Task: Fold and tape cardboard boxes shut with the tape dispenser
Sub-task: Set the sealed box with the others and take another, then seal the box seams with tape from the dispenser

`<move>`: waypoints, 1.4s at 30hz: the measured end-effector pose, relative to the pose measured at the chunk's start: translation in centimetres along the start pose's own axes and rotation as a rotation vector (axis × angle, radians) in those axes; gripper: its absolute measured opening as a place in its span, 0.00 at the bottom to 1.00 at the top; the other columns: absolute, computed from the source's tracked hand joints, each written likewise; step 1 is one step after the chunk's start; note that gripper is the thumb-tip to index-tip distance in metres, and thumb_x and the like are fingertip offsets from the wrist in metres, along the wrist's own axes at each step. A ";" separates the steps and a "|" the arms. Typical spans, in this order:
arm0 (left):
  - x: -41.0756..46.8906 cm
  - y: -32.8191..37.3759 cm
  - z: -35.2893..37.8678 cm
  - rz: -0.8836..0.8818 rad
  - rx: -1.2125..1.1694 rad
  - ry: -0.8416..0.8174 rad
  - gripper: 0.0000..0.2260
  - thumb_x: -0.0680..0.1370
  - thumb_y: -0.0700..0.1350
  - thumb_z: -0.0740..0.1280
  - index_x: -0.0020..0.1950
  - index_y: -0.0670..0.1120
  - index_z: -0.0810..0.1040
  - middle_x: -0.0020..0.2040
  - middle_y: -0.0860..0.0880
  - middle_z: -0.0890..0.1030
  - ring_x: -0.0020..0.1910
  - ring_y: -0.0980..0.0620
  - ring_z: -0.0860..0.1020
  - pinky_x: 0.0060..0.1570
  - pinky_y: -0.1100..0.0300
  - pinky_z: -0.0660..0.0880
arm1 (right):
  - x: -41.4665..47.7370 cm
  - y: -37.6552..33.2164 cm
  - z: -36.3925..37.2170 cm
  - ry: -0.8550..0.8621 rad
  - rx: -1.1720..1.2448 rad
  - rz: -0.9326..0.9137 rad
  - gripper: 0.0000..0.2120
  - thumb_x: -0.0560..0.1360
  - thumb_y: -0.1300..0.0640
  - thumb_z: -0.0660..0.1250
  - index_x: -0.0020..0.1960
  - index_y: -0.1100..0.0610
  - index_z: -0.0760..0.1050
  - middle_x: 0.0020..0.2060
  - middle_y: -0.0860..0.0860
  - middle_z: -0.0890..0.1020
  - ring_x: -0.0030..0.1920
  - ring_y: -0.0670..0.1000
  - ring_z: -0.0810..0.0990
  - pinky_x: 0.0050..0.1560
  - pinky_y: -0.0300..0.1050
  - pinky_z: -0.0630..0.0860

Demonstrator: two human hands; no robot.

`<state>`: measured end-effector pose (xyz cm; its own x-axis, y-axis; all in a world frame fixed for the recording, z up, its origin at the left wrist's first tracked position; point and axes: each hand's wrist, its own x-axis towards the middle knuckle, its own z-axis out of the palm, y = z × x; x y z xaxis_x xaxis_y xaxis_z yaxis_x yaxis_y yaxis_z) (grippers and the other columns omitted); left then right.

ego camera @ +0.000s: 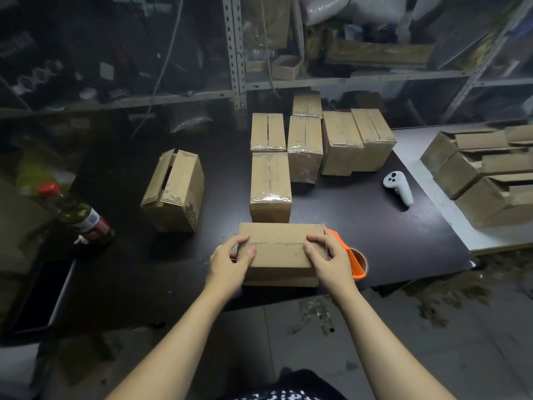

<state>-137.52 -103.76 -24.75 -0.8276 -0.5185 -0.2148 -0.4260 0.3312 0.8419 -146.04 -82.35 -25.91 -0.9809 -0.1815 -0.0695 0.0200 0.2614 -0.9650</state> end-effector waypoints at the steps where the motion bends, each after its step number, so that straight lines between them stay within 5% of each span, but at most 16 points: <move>1: 0.0 0.1 0.1 -0.015 -0.018 -0.004 0.14 0.79 0.55 0.70 0.65 0.60 0.80 0.56 0.48 0.80 0.57 0.49 0.78 0.52 0.58 0.76 | 0.0 -0.1 0.0 0.006 -0.005 0.005 0.07 0.78 0.54 0.74 0.55 0.46 0.83 0.75 0.49 0.72 0.74 0.39 0.65 0.74 0.46 0.66; 4: 0.0 0.4 -0.1 -0.032 -0.066 -0.037 0.18 0.80 0.51 0.71 0.70 0.55 0.79 0.57 0.48 0.80 0.58 0.51 0.78 0.46 0.67 0.73 | 0.0 -0.4 0.0 0.014 0.004 0.030 0.08 0.77 0.56 0.75 0.55 0.47 0.82 0.75 0.48 0.71 0.73 0.40 0.65 0.71 0.43 0.66; 10: 0.6 0.4 -0.1 -0.024 -0.059 -0.106 0.21 0.80 0.48 0.71 0.74 0.53 0.75 0.65 0.45 0.79 0.65 0.48 0.76 0.59 0.62 0.73 | 0.9 -1.0 -0.5 -0.100 -0.002 0.069 0.16 0.77 0.59 0.74 0.62 0.45 0.80 0.79 0.48 0.65 0.78 0.47 0.64 0.75 0.45 0.65; 14: 0.8 0.5 -0.4 -0.021 -0.064 -0.128 0.22 0.80 0.47 0.71 0.74 0.53 0.74 0.66 0.44 0.79 0.68 0.47 0.75 0.59 0.62 0.71 | 1.4 -1.7 -1.5 -0.222 -0.058 0.107 0.21 0.77 0.58 0.74 0.69 0.47 0.77 0.80 0.45 0.62 0.76 0.46 0.65 0.71 0.42 0.66; 16: 0.9 0.5 -0.4 -0.024 -0.071 -0.134 0.22 0.80 0.47 0.71 0.74 0.53 0.74 0.66 0.44 0.79 0.68 0.47 0.74 0.58 0.62 0.71 | 1.2 -1.9 -1.6 -0.143 -0.024 0.125 0.23 0.77 0.56 0.74 0.71 0.50 0.76 0.75 0.42 0.68 0.70 0.43 0.71 0.66 0.36 0.69; 18: 0.7 0.5 -0.4 -0.021 -0.065 -0.120 0.22 0.81 0.48 0.70 0.74 0.54 0.74 0.65 0.46 0.78 0.66 0.49 0.75 0.59 0.61 0.72 | 0.6 -1.8 -1.7 0.115 -0.011 0.150 0.15 0.80 0.53 0.71 0.65 0.53 0.78 0.61 0.42 0.78 0.58 0.41 0.78 0.54 0.26 0.70; 21: 0.3 0.1 -0.4 0.011 -0.007 -0.075 0.20 0.80 0.54 0.69 0.73 0.59 0.75 0.60 0.48 0.79 0.62 0.50 0.76 0.60 0.56 0.75 | 0.1 -0.2 -2.6 0.379 -0.276 0.211 0.09 0.83 0.55 0.63 0.53 0.57 0.80 0.49 0.53 0.82 0.52 0.55 0.79 0.50 0.42 0.70; 24: 0.1 0.0 -0.3 0.024 0.030 -0.049 0.19 0.80 0.57 0.68 0.72 0.63 0.74 0.57 0.50 0.78 0.59 0.50 0.76 0.61 0.51 0.77 | 0.6 1.9 -3.3 0.129 -0.642 0.294 0.06 0.78 0.57 0.67 0.47 0.60 0.77 0.43 0.54 0.80 0.45 0.58 0.79 0.39 0.44 0.71; 26: -0.2 0.2 -0.4 0.047 0.062 -0.051 0.20 0.81 0.57 0.67 0.73 0.63 0.72 0.58 0.50 0.77 0.59 0.50 0.76 0.61 0.49 0.77 | 0.7 2.5 -3.0 0.013 -0.781 0.340 0.10 0.76 0.54 0.71 0.50 0.57 0.73 0.41 0.52 0.77 0.41 0.52 0.77 0.36 0.42 0.70; 29: -0.7 0.8 -0.7 0.078 0.149 -0.056 0.21 0.82 0.57 0.64 0.75 0.62 0.69 0.60 0.49 0.75 0.60 0.50 0.74 0.62 0.48 0.76 | 0.9 2.5 -2.5 0.057 -0.866 0.361 0.15 0.79 0.53 0.70 0.61 0.57 0.72 0.52 0.54 0.79 0.51 0.56 0.78 0.45 0.47 0.73; 32: -0.7 1.7 -0.9 0.118 0.229 -0.038 0.24 0.82 0.56 0.64 0.78 0.62 0.63 0.60 0.50 0.72 0.60 0.50 0.74 0.60 0.49 0.78 | 1.2 2.0 -2.5 0.155 -0.789 0.328 0.15 0.82 0.52 0.66 0.64 0.60 0.72 0.58 0.59 0.79 0.58 0.62 0.79 0.49 0.50 0.73; 36: 0.0 2.7 -1.4 0.187 0.328 0.004 0.30 0.80 0.55 0.68 0.80 0.61 0.60 0.62 0.50 0.68 0.60 0.50 0.74 0.59 0.50 0.79 | 1.1 0.2 -3.5 0.251 -0.573 0.185 0.12 0.82 0.53 0.64 0.59 0.60 0.70 0.58 0.62 0.80 0.56 0.67 0.79 0.50 0.53 0.73; 42: 1.2 5.3 -1.7 0.398 0.346 0.077 0.27 0.77 0.52 0.72 0.75 0.54 0.71 0.62 0.52 0.72 0.61 0.51 0.74 0.61 0.48 0.78 | -0.3 -5.2 -4.8 0.325 -0.299 -0.074 0.14 0.74 0.49 0.77 0.47 0.54 0.73 0.39 0.47 0.81 0.38 0.42 0.79 0.32 0.31 0.69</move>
<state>-140.16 -103.93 -19.68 -0.9260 -0.3520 0.1363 -0.1909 0.7482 0.6355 -146.75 -79.06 -19.68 -0.9884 0.0847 0.1261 -0.0624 0.5303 -0.8455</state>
